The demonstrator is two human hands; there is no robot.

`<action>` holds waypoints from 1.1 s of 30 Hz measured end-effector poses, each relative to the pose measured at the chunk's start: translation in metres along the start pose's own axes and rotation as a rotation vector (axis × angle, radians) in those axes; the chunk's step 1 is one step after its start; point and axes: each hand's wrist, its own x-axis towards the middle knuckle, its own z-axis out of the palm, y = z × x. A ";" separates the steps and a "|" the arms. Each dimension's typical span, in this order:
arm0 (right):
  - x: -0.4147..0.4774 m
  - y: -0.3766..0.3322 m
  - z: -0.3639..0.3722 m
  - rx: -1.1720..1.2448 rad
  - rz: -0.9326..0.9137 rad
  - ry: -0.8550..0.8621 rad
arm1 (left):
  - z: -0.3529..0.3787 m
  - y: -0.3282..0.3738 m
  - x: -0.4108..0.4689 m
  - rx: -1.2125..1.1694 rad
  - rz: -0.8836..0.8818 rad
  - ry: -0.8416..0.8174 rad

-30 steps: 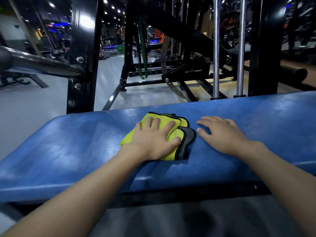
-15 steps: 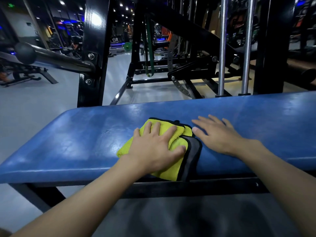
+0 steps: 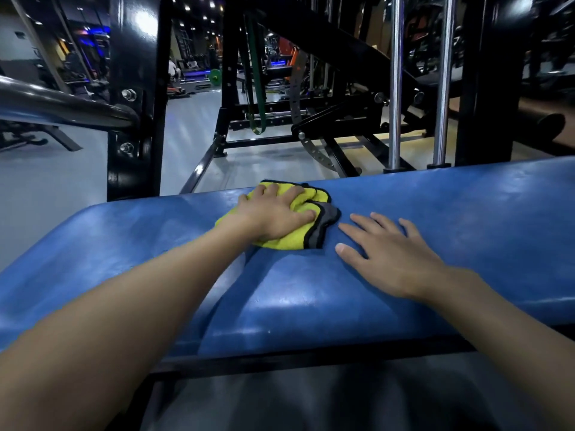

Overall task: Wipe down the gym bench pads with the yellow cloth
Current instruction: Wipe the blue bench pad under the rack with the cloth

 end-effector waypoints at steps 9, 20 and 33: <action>0.001 0.000 0.002 0.013 0.012 0.049 | -0.004 -0.001 0.057 0.011 -0.102 0.024; 0.000 0.000 -0.001 0.054 0.016 0.062 | 0.008 -0.001 -0.042 0.039 -0.029 0.054; 0.004 -0.001 -0.007 -0.037 0.041 -0.080 | 0.006 0.008 -0.166 0.020 -0.025 0.002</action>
